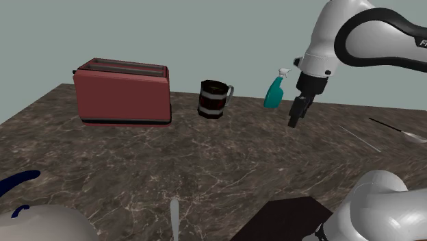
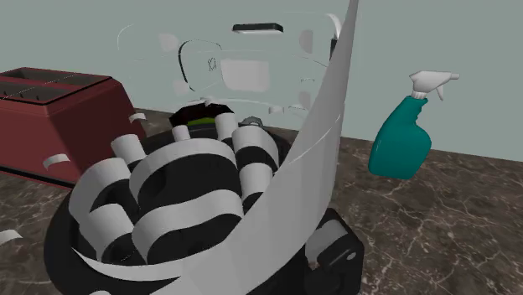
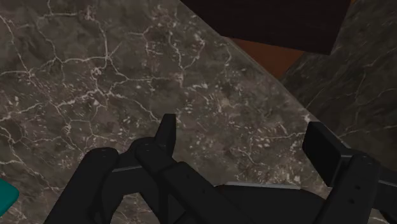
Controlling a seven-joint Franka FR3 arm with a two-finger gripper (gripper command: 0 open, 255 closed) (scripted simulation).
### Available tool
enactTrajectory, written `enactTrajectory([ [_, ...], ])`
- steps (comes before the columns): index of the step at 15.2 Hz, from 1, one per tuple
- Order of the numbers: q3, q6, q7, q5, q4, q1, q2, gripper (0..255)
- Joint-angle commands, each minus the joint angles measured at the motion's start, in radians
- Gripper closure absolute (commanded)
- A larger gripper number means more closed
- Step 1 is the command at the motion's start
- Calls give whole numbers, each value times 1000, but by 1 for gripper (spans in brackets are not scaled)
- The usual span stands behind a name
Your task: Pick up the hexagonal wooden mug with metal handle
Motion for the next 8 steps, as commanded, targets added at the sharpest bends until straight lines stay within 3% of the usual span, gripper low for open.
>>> enactTrajectory([
  [1, 0, 0, 0, 0, 0, 0, 0, 0],
  [8, -147, 76, -362, -106, 152, 49, 216, 0],
])
